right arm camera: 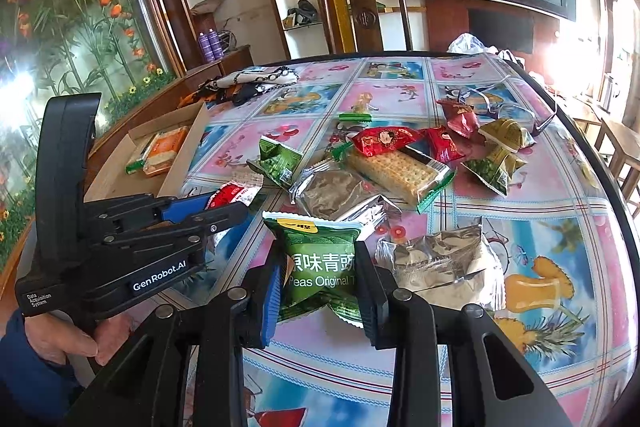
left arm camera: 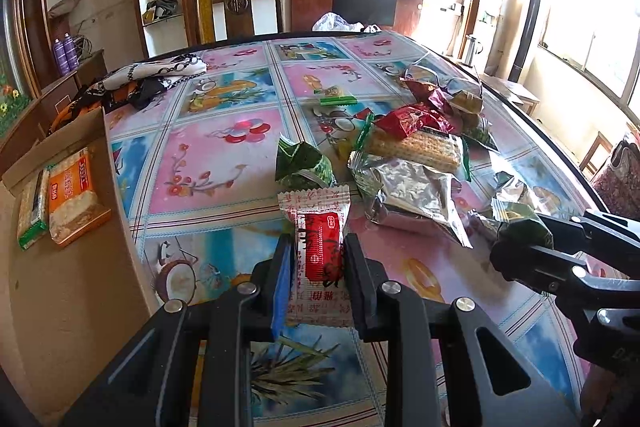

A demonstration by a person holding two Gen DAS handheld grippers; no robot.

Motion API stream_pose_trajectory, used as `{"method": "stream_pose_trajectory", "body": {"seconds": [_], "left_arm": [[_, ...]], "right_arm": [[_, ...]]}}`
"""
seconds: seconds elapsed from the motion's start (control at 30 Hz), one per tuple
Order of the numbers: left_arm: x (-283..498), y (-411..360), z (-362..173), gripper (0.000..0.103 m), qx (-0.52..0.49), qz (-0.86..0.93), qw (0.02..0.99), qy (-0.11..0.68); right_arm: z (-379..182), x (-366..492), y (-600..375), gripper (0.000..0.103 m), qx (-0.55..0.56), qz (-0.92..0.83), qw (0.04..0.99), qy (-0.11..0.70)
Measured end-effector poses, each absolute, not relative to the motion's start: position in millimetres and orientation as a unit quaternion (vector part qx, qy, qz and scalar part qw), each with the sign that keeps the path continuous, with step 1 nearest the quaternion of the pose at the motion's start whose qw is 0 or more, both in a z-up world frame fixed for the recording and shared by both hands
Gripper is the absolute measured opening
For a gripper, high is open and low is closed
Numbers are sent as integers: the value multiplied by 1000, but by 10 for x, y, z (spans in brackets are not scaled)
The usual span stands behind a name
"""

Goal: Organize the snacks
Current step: 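Carry the candy with left tool while right tool carries the peas bag to the box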

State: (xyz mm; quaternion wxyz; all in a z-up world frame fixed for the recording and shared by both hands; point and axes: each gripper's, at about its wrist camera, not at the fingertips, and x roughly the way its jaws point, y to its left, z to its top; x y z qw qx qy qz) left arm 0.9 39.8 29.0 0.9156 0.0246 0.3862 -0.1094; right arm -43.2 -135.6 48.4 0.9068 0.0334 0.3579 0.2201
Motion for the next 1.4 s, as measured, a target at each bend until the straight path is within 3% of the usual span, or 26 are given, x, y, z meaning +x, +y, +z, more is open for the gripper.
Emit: {"method": "stream_pose_trajectory", "body": {"seconds": [0.93,1.4], "left_arm": [[-110,555,511,24,-19,-124,930,346],[-285,987,775,24,-50,-92,945,310]], "right_arm": [[538,-449,-1382,35,37,206,917,339],[593,-404,-1367,35,76,207,917,333]]}}
